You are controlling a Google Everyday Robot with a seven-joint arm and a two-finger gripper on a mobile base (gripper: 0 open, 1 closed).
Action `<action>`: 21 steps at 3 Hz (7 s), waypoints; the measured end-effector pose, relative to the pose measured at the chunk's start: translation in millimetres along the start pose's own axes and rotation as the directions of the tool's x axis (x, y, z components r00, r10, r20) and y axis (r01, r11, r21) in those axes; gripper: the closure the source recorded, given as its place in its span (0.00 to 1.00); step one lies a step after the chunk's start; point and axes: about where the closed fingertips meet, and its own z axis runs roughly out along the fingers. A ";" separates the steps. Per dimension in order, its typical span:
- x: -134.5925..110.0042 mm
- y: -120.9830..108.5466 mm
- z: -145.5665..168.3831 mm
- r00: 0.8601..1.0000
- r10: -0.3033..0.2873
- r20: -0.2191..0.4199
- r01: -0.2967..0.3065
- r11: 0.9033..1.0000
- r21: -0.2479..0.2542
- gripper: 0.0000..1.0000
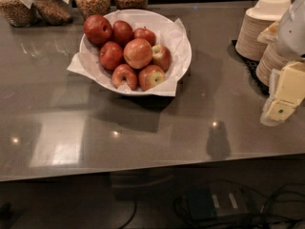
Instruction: Pick apple from white bowl
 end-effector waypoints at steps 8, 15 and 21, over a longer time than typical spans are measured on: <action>-202.3 -100.8 61.7 0.840 0.294 0.455 -0.224 0.953 -0.202 0.00; -250.3 -90.2 100.2 0.792 0.300 0.532 -0.376 0.926 0.037 0.28; -253.2 -108.7 152.2 0.778 0.368 0.509 -0.413 0.910 -0.026 0.55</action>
Offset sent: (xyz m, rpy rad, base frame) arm 0.0418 0.0422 0.0102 0.2156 -0.0675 0.0337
